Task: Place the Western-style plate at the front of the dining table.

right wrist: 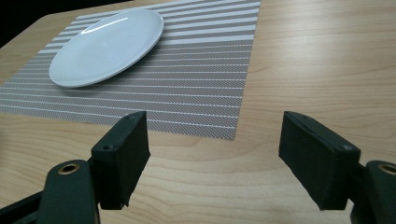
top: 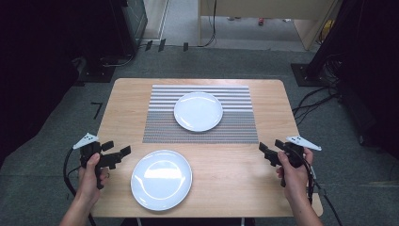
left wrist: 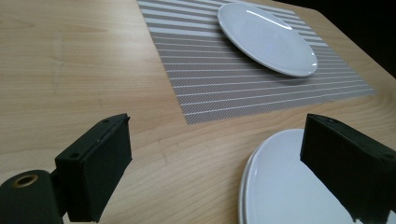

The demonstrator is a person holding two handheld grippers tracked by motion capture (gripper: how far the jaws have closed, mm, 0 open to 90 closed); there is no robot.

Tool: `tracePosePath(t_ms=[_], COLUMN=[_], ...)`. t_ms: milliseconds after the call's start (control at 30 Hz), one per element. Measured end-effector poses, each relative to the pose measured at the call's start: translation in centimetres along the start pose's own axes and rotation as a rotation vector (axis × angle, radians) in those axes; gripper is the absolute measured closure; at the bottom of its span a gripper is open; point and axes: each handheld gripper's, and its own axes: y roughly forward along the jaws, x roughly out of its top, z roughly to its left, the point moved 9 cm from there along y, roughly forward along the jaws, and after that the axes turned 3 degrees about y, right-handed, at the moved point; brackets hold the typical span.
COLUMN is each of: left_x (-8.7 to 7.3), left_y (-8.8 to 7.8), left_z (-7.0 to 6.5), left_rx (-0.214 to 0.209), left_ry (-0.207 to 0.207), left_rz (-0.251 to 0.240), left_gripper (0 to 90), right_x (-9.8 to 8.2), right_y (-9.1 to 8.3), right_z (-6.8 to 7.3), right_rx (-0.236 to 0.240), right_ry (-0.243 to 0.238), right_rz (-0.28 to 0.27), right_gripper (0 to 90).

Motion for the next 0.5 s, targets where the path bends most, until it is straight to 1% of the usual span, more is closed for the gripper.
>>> tracePosePath(t_ms=[133,233,300,500], left_x=[-1.3,-2.2,-2.6,-4.0], left_y=[-0.2,-0.6,-0.8,-1.7], left_z=[0.9,1.6,2.1,3.2], left_rx=[0.015,0.033,0.050,0.079], left_ry=[-0.023,-0.041,-0.043,-0.056], left_rz=[0.013,0.011,0.010,0.016], left_gripper=[8.5,8.5,8.5,8.5], right_x=[-0.3,-0.6,-0.8,-1.3], right_y=[-0.5,-0.8,-1.0,-1.5], right_z=[-0.8,-1.5,-1.8,-2.7], right_rx=[-0.012,-0.030,-0.037,-0.064], right_ry=[0.005,0.012,0.012,-0.006], right_rz=[-0.007,-0.007,-0.002,0.005], right_gripper=[24.3,23.5,23.2,22.9])
